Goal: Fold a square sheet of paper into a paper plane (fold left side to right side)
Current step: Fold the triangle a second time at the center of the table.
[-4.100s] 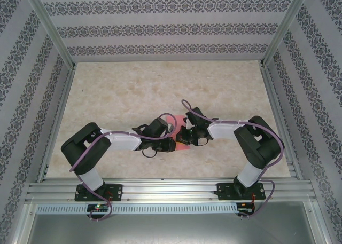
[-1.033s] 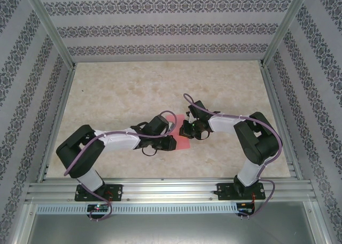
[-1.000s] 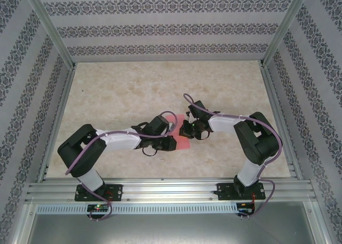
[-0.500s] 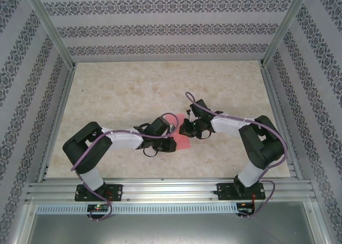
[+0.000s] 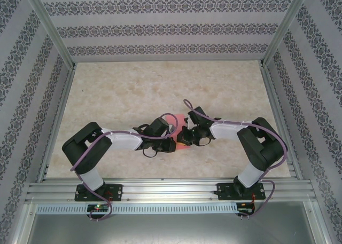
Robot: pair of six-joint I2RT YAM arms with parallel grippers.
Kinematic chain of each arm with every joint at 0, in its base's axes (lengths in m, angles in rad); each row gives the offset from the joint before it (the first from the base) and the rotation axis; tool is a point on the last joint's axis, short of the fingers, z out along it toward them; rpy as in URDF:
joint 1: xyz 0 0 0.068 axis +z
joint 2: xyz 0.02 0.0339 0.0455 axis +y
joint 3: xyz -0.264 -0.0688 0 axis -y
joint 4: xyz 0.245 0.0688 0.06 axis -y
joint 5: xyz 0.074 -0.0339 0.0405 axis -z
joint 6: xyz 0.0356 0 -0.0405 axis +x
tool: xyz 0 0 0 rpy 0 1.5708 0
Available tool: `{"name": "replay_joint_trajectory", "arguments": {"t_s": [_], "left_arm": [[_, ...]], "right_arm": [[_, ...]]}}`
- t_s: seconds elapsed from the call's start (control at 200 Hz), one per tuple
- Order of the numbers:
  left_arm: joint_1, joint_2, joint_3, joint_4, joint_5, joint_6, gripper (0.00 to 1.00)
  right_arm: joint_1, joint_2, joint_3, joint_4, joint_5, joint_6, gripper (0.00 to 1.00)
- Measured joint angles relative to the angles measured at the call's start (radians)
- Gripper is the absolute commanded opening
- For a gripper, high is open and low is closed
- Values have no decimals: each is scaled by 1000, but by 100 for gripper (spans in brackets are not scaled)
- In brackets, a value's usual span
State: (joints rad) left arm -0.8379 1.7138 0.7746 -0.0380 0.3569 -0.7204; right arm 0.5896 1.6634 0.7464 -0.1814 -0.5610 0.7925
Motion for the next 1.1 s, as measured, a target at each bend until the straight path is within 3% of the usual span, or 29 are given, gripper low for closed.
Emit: {"name": "replay_joint_trajectory", "arguments": {"t_s": [0.6,0.884,1.104], "left_arm": [[0,-5,-20,31,-3,-4,16],[0,-10,-45,73,-3,-15,15],[0,-12,-55,92,-3,-20,15]], "right_arm": [[11,64,45,-33,-4,14,7],[9,78,110,-139,58,-47,7],[-48,79,143,-186,124,-89,8]]}}
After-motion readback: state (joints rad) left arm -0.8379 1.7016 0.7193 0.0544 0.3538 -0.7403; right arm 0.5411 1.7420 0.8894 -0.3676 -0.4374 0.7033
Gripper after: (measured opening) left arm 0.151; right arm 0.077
